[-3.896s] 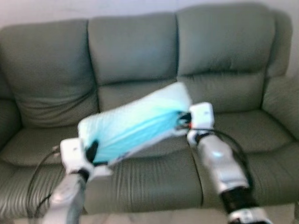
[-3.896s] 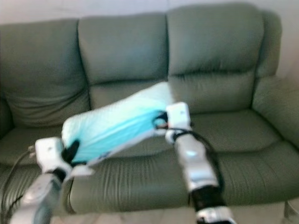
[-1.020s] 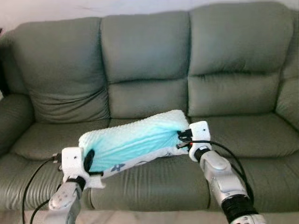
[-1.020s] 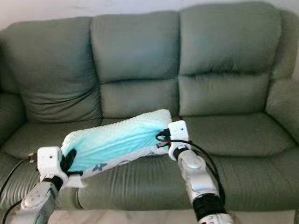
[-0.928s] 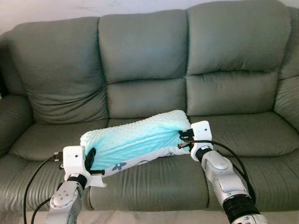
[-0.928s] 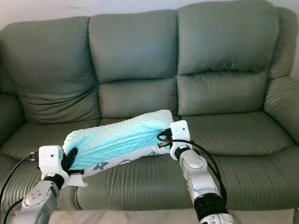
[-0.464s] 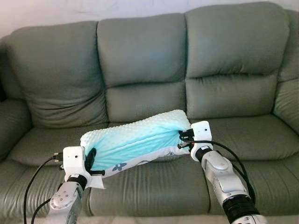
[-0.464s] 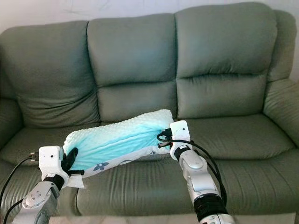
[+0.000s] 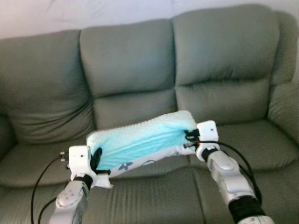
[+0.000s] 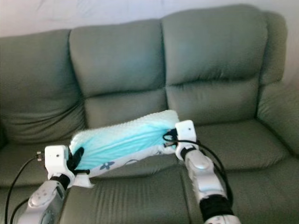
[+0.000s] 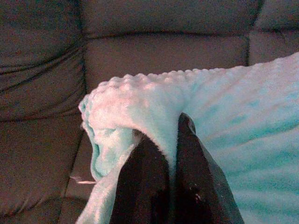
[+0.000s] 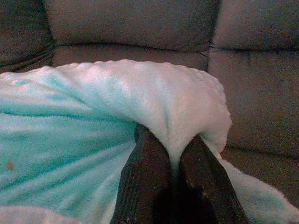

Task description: Move the pillow to the sofa

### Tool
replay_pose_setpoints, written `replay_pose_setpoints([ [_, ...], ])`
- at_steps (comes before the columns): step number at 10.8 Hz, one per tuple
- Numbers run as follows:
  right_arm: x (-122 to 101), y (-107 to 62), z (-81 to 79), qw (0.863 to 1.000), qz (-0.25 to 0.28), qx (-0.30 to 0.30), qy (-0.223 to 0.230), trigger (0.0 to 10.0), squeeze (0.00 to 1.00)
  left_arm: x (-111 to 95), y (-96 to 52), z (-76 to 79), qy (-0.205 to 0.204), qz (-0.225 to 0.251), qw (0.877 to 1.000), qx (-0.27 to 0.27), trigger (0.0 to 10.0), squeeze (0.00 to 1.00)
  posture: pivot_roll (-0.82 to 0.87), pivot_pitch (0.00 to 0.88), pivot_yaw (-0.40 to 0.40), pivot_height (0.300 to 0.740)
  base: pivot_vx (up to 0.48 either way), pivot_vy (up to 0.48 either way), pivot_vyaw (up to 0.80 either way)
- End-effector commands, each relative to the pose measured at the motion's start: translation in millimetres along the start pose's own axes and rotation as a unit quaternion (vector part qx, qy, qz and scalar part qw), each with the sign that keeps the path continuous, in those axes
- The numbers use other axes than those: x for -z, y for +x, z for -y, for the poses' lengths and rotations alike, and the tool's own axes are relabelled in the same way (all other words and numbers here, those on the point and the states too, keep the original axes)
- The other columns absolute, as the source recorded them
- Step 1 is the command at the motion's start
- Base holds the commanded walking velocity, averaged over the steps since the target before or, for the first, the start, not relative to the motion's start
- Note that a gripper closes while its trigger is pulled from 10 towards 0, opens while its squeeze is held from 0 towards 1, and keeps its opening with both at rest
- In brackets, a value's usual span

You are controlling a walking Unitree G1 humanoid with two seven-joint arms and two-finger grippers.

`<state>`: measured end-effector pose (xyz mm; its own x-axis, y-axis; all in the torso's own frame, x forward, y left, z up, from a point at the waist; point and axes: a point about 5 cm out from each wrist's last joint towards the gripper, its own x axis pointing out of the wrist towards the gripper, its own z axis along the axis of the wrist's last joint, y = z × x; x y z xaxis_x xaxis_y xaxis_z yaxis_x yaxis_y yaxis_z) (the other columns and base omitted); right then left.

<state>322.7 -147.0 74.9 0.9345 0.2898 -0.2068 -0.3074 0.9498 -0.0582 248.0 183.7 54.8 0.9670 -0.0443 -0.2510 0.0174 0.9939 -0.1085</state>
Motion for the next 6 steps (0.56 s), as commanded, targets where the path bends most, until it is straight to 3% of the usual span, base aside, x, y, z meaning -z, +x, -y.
replay_pose_setpoints([
  [1,-9.3,3.9,-4.5,1.000,0.019,-0.001,0.001,10.0,0.00,-2.1,-4.0,-19.3,0.020,-0.004,0.999,-0.036,10.0,0.00,-0.22,0.000,0.088,0.740,0.000,0.000,0.00],
  [6,-6.5,2.6,-4.6,1.000,0.012,-0.004,0.002,10.0,0.00,-0.5,-2.7,-19.0,-0.029,-0.009,0.998,-0.051,10.0,0.00,-0.21,0.000,0.087,0.740,0.000,0.000,0.00],
])
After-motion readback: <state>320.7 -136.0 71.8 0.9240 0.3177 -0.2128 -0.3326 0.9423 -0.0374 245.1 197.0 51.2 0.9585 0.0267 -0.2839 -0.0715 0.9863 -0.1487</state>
